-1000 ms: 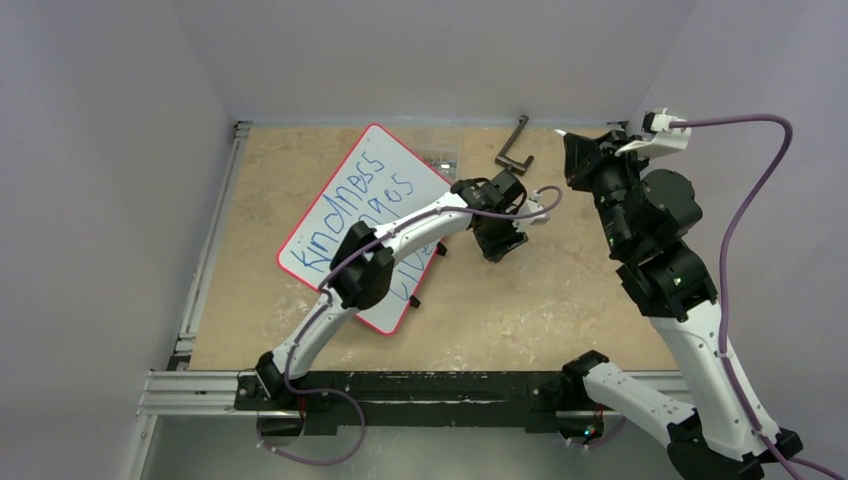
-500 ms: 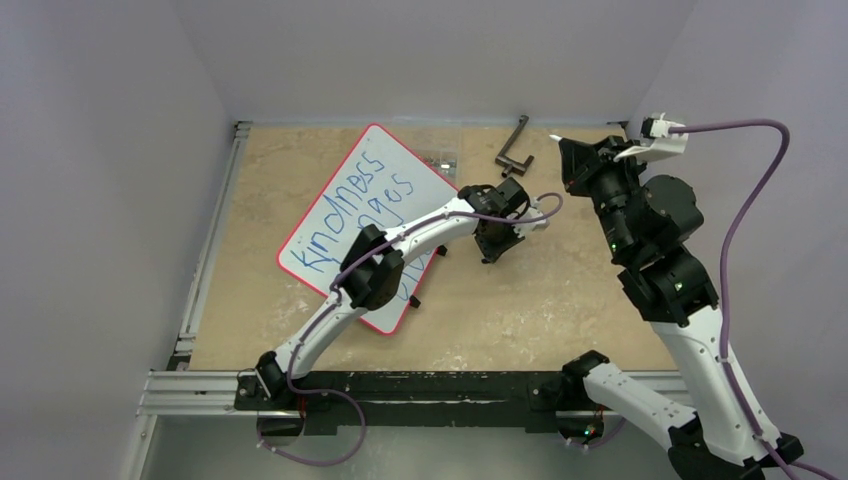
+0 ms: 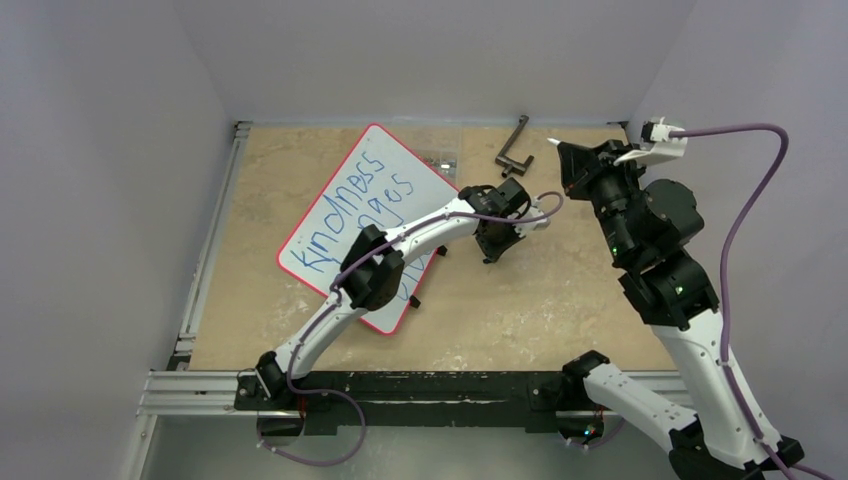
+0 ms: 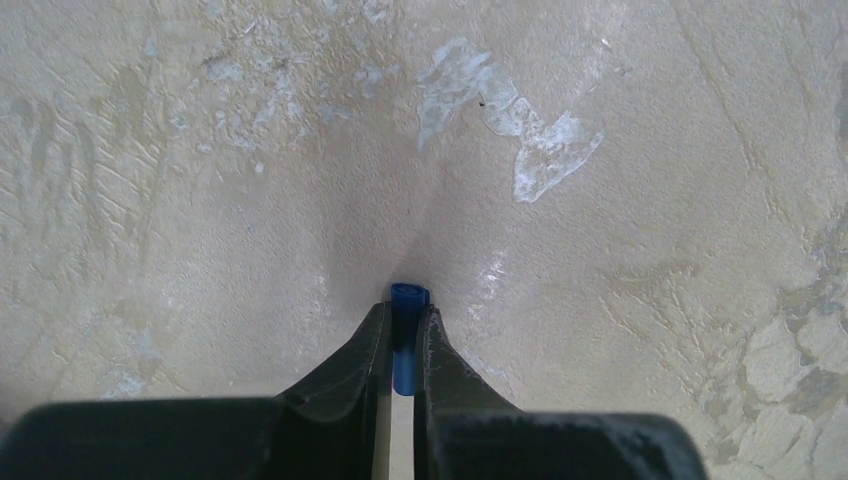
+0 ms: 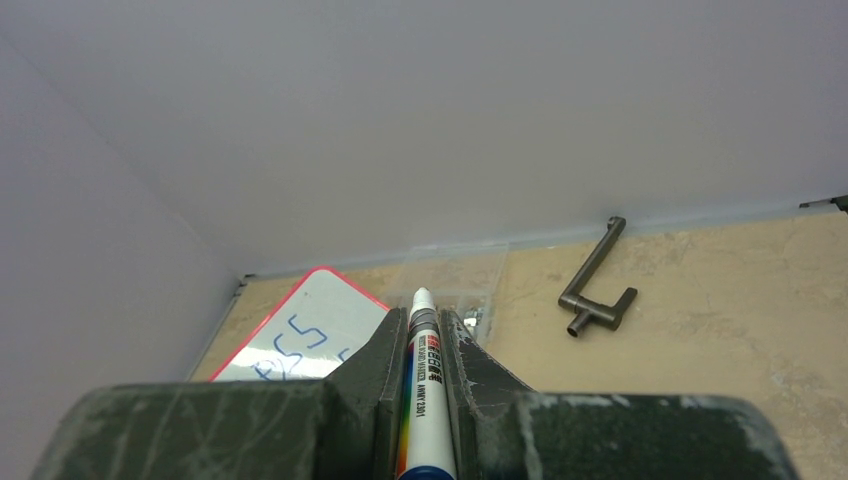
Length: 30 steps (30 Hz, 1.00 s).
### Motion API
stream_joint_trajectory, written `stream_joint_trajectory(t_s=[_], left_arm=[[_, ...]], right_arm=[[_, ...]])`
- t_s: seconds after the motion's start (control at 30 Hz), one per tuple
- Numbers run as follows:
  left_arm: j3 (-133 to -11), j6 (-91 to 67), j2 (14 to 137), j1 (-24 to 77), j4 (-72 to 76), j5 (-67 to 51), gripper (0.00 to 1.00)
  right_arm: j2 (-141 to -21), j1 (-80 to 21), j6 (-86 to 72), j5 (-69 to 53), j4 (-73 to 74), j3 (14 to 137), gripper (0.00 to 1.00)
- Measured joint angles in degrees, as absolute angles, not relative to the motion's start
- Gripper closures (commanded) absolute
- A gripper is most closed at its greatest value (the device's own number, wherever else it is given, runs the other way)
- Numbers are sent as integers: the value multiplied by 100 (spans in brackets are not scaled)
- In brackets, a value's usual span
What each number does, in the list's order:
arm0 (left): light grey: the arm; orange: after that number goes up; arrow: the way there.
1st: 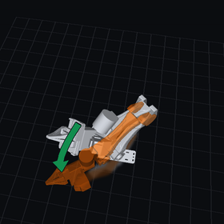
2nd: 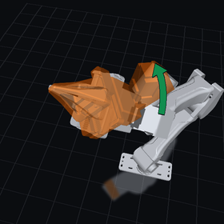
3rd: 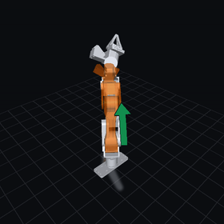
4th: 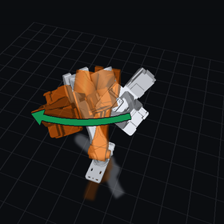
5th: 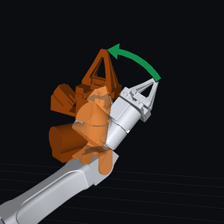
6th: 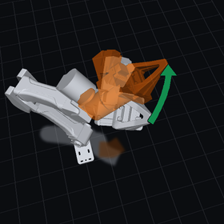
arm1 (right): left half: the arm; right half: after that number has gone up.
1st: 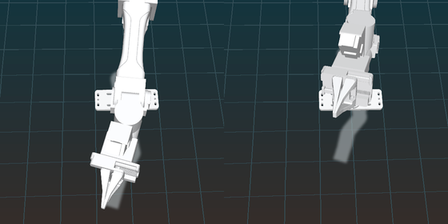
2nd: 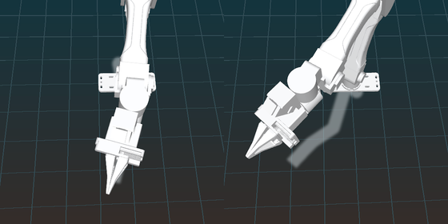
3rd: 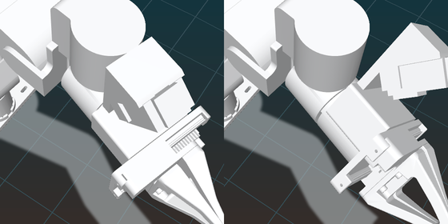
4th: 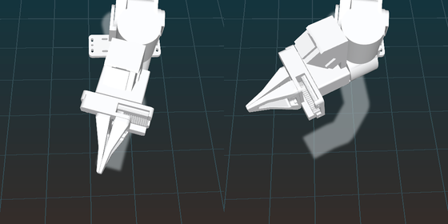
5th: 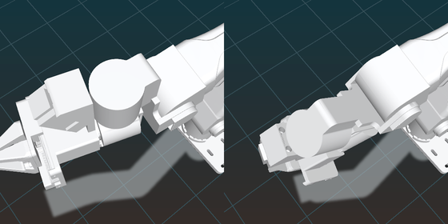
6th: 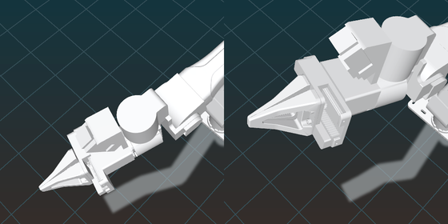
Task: Write a sentence on the whiteboard
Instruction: Close the whiteboard marker at the center of the board.
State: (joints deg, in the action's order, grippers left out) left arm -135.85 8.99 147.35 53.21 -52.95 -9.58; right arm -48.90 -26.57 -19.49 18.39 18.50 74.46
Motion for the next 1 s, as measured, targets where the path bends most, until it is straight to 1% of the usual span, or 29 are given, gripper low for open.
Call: stream_joint_trajectory(t_s=[0.13,0.2,0.37,0.5,0.6,0.77,0.9,1.0], left_arm=[[-13469,731,14678,5306,-5166,-1111,100],[-13133,554,14499,5284,-4950,-1295,100],[-12140,-139,13677,5168,-4493,-1894,100],[-11590,-864,12584,4947,-3876,-2224,100],[-10912,-1608,11507,4654,-3074,-2471,100],[-8991,-3284,9550,3841,-803,-2751,100],[-7828,-4552,8713,3361,718,-2672,100],[-6971,-5546,8261,3116,1483,-2403,100]], right_arm=[[-4790,-2657,-1966,1835,1861,7406,100],[-4731,-2657,-1988,1835,1861,7400,100],[-4471,-2657,-2082,1835,1782,7354,100],[-4250,-2657,-2193,1726,1516,7223,100],[-4075,-2657,-2279,1553,1190,7030,100],[-3771,-2657,-2615,1238,510,6377,100],[-3673,-2657,-2971,888,-128,5776,100],[-3809,-2655,-3046,454,-690,5382,100]])
